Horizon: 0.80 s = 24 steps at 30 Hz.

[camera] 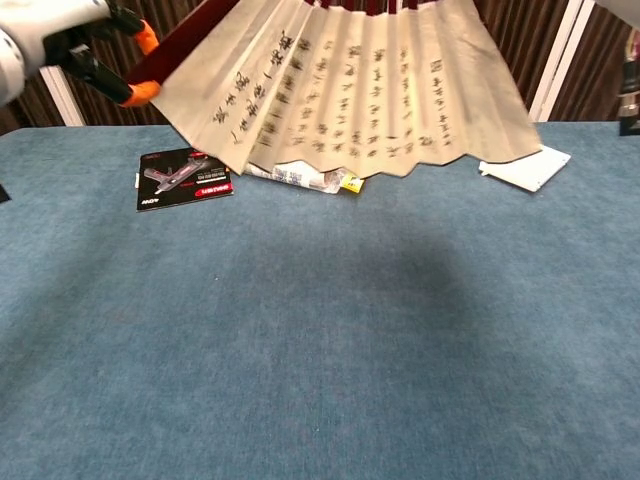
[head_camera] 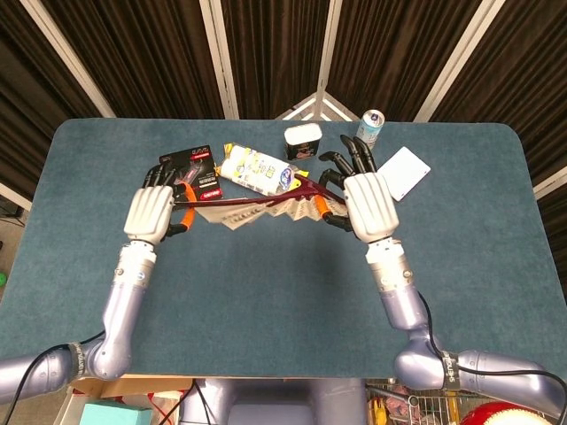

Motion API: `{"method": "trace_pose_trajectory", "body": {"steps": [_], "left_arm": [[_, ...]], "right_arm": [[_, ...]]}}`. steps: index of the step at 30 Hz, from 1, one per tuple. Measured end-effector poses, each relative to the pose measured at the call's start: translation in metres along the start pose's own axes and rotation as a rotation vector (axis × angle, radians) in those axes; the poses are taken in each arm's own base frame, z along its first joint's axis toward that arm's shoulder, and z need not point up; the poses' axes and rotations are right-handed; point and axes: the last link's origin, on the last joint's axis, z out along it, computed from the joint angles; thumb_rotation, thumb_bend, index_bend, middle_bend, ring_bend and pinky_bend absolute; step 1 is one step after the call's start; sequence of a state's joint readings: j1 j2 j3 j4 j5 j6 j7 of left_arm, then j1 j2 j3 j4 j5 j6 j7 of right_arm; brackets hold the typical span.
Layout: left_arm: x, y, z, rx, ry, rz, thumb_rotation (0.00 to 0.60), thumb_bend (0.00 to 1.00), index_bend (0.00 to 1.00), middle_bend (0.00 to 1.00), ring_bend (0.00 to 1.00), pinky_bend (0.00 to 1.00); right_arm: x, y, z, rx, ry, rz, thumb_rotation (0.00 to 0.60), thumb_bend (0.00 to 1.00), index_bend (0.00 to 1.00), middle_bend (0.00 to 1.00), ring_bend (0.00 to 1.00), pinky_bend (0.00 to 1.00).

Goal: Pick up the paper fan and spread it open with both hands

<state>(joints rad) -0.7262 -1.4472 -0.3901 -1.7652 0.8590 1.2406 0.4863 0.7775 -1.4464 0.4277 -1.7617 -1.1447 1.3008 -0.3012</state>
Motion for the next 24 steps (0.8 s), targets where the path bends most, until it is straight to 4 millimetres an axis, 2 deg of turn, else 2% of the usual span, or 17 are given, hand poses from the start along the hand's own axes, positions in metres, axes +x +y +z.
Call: {"method": "trace_pose_trajectory", "body": {"steps": [6, 16, 24], "left_arm": [[0.015, -0.008, 0.000, 0.002, 0.020, 0.017, 0.600, 0.68, 0.67, 0.14, 0.00, 0.00], [0.020, -0.015, -0.001, 0.010, 0.027, 0.029, 0.600, 0.68, 0.67, 0.14, 0.00, 0.00], [0.023, -0.018, 0.000, 0.014, 0.036, 0.045, 0.600, 0.68, 0.67, 0.14, 0.00, 0.00]], "right_arm": [[0.003, 0.011, -0.004, 0.027, -0.002, -0.060, 0.600, 0.59, 0.75, 0.30, 0.05, 0.00], [0.005, 0.035, -0.015, 0.065, -0.016, -0.182, 0.600, 0.59, 0.75, 0.30, 0.05, 0.00], [0.004, 0.055, -0.036, 0.112, -0.037, -0.292, 0.600, 0.59, 0.75, 0.30, 0.05, 0.00]]}}
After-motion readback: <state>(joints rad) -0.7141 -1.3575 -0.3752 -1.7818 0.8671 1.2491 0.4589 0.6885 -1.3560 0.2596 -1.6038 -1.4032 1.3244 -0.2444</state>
